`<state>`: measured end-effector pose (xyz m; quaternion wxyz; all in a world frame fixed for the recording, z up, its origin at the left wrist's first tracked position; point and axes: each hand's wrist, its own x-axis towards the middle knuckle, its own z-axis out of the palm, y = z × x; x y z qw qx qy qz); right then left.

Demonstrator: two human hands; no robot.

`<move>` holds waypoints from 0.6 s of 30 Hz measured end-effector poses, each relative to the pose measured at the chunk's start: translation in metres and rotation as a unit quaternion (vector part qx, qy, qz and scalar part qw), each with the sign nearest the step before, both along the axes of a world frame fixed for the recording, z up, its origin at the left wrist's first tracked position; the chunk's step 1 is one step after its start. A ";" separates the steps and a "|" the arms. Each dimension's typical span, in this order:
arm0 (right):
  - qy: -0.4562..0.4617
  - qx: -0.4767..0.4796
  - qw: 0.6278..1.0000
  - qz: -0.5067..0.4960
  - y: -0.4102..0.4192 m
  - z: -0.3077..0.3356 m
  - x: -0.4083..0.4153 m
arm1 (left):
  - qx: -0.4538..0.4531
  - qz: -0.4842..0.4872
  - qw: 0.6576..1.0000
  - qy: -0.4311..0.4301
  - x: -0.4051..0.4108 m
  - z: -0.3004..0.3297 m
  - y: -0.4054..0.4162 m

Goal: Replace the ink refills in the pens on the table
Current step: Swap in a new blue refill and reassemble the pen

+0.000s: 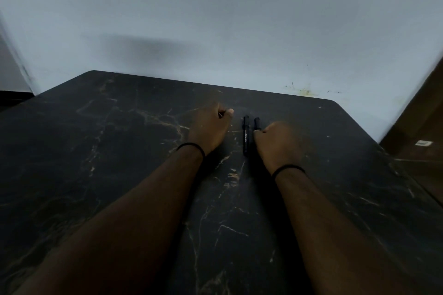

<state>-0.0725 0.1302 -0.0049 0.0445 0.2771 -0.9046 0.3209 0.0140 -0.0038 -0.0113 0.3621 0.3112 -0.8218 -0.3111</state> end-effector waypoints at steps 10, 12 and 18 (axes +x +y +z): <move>0.057 0.040 0.997 -0.021 -0.011 -0.001 -0.002 | 0.000 -0.004 1.000 -0.015 0.002 0.004 0.005; 0.062 0.039 0.997 -0.020 -0.014 -0.001 -0.003 | -0.008 -0.003 1.000 -0.014 0.003 0.004 0.005; 0.072 0.024 0.997 -0.025 -0.014 -0.002 -0.002 | -0.010 -0.003 1.000 -0.014 0.001 0.002 0.005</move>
